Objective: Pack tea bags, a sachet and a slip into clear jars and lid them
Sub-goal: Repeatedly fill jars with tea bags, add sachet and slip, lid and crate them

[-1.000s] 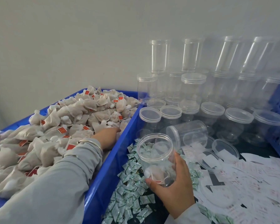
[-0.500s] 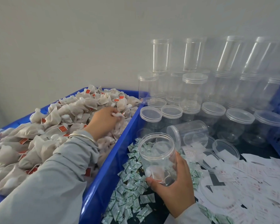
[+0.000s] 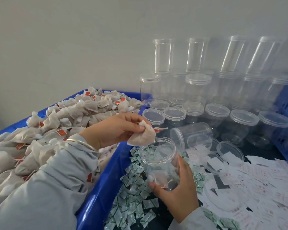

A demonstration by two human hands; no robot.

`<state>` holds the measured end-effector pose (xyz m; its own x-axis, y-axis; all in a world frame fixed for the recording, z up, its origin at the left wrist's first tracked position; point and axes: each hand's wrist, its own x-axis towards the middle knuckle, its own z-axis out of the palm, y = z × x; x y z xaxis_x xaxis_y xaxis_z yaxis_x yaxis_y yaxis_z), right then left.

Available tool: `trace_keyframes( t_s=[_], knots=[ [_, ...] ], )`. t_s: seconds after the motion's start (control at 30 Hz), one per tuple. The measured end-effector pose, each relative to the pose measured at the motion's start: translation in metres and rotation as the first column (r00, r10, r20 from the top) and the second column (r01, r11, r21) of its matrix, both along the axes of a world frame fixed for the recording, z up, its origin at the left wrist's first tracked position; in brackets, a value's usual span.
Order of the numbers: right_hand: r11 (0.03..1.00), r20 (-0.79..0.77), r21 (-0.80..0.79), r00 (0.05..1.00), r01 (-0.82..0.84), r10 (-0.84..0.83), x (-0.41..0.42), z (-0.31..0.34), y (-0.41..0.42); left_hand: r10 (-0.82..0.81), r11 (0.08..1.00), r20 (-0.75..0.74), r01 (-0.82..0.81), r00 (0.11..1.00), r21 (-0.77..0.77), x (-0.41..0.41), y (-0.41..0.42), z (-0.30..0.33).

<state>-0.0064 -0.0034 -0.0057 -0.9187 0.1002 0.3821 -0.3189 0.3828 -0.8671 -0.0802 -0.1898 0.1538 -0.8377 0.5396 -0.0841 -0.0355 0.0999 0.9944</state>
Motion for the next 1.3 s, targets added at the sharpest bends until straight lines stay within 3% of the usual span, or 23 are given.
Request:
trace_keyframes(
  t_s=[0.2, 0.37, 0.5, 0.6, 0.7, 0.73, 0.8, 0.9, 1.13, 1.3],
  knots=[
    [1.000, -0.019, 0.022, 1.000, 0.009, -0.008, 0.001, 0.000, -0.002, -0.073, 0.981, -0.010, 0.070, 0.997, -0.180, 0.004, 0.007, -0.003],
    [1.000, -0.004, 0.003, 1.000, -0.003, 0.003, 0.000, -0.004, 0.000, 0.110, 0.994, -0.042, -0.111, 0.993, -0.024, 0.001, 0.009, -0.003],
    [1.000, -0.004, -0.003, 1.000, -0.014, 0.014, 0.002, -0.005, 0.001, 0.289, 0.955, -0.129, -0.294, 0.949, -0.024, -0.009, -0.004, 0.001],
    [1.000, 0.004, -0.024, 1.000, -0.019, 0.019, 0.002, -0.002, 0.000, 0.535, 0.833, -0.221, -0.553, 0.815, -0.023, -0.022, -0.023, 0.001],
    [0.999, -0.013, -0.027, 1.000, -0.020, 0.020, 0.003, 0.000, -0.001, 0.657, 0.602, -0.441, -0.778, 0.611, -0.180, -0.037, -0.044, -0.007],
    [0.999, -0.019, -0.026, 1.000, -0.019, 0.019, 0.003, 0.000, -0.001, 0.614, 0.534, -0.523, -0.799, 0.592, -0.277, -0.040, -0.049, -0.011],
    [0.999, -0.018, -0.030, 1.000, -0.021, 0.021, 0.003, 0.000, 0.000, 0.418, 0.410, -0.620, -0.747, 0.664, -0.523, -0.046, -0.054, -0.020],
    [0.999, -0.016, -0.035, 0.999, -0.028, 0.028, 0.003, 0.000, 0.000, 0.198, 0.263, -0.588, -0.620, 0.784, -0.739, -0.052, -0.053, -0.038],
    [0.999, -0.010, -0.028, 1.000, -0.024, 0.024, 0.002, 0.000, 0.000, 0.031, 0.188, -0.546, -0.542, 0.837, -0.819, -0.061, -0.059, -0.065],
    [0.998, -0.004, -0.048, 0.999, -0.034, 0.034, 0.002, -0.001, 0.001, 0.035, 0.138, -0.549, -0.548, 0.835, -0.825, -0.066, -0.061, -0.070]
  ],
)
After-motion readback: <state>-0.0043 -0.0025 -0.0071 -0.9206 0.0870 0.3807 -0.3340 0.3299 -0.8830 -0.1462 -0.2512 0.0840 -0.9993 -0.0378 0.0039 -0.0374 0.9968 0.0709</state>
